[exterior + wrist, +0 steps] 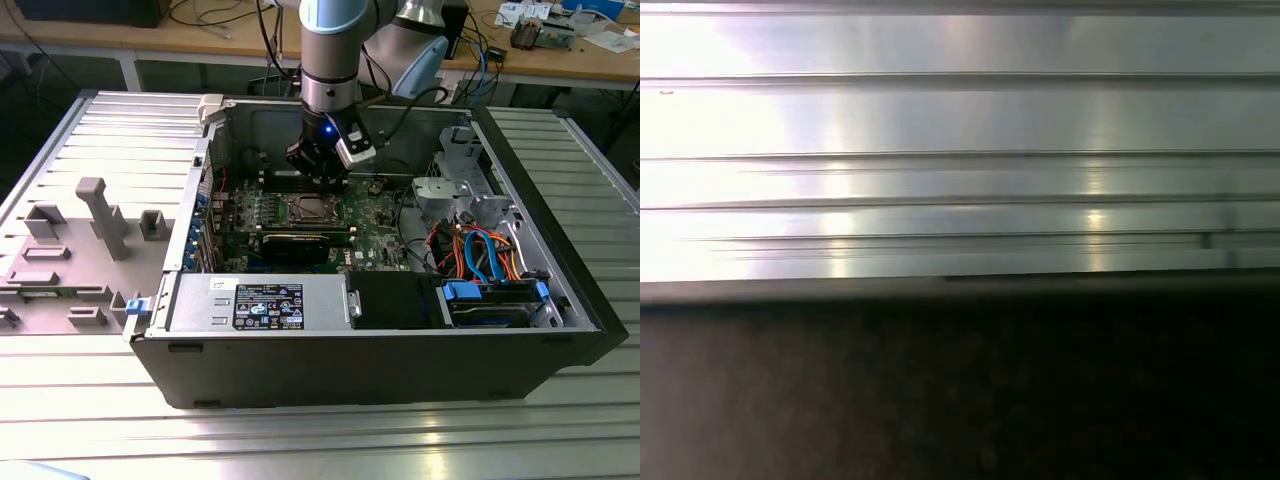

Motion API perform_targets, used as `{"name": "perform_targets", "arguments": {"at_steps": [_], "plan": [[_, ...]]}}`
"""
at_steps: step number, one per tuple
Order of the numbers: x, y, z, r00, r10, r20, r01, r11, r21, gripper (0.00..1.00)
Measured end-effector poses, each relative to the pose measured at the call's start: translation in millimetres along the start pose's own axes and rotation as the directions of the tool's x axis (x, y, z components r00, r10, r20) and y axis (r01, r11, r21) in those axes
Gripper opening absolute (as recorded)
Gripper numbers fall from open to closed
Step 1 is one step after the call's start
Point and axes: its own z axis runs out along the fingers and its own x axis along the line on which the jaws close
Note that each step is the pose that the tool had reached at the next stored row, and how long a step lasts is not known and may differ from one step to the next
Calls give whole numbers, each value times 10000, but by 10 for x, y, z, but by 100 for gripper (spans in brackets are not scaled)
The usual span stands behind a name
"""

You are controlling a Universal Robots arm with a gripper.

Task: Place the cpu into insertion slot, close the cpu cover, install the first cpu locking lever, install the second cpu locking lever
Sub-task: 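Install the first cpu locking lever, then install the second cpu locking lever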

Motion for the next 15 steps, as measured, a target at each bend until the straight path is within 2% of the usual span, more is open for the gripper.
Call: {"name": "perform_targets", "arguments": {"at_steps": [5, 10, 15], "plan": [[-2, 3, -75, 10000, 1, -3, -1, 10000, 5, 11], [-5, -37, -83, 10000, 0, -6, 0, 10000, 5, 11], [-4, -39, -83, 10000, 1, -6, -1, 10000, 6, 11]]}}
